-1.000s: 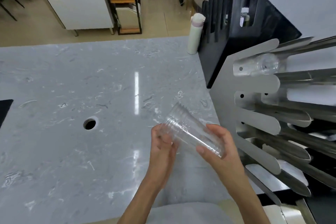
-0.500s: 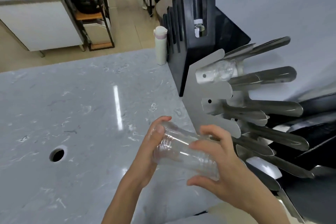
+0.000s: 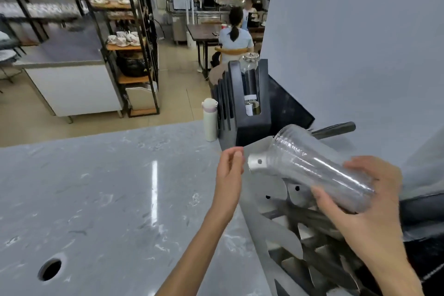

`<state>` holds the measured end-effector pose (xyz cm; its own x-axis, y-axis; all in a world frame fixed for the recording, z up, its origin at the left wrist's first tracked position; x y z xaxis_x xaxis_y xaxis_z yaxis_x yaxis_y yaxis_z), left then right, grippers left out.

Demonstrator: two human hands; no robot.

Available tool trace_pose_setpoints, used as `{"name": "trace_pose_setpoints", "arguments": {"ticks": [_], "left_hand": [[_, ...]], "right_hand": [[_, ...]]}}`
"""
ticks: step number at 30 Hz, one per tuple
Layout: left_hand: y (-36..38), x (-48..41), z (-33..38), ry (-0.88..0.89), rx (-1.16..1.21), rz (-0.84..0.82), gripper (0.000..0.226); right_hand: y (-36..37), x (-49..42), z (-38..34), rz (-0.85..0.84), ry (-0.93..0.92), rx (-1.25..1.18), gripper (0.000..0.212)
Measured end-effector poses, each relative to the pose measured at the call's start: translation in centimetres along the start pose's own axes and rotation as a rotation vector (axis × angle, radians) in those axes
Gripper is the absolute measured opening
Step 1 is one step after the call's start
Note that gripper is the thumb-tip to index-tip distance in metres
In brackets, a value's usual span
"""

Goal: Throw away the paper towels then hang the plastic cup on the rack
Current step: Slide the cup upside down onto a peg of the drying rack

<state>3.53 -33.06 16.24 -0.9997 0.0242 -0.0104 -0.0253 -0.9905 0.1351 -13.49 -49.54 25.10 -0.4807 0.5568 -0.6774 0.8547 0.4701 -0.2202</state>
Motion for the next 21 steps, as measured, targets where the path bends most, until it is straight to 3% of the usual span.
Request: {"name": "trace_pose_setpoints", "arguments": {"ticks": [3, 6, 21], "left_hand": [[2.5, 0.0, -1.8, -0.065, -0.117, -0.151, 0.026], [4.1, 0.6, -2.8, -0.083, -0.148, -0.230, 0.031], [4.0, 0.7, -3.9, -0.070, -0.067, -0.150, 0.025]], "right_hand": [[-0.6, -1.9, 1.7, -0.026, 0.013, 0.116, 0.060], [0.3, -2.2, 2.7, -0.164, -0.015, 0.218, 0.068], [4.1, -3.6, 1.4, -0.443, -0.304, 0.560, 0.063]]}}
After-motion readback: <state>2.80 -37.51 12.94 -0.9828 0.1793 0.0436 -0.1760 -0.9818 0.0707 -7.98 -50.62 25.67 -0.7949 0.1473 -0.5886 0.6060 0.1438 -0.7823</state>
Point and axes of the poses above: each hand's wrist, its own x-axis away from the middle knuckle, its own y-axis out of the palm, z = x × y, the point moved 5 cm from there along -x, towards the middle knuckle, and after that the axes turned 15 degrees about z, right-handed, at the moved point
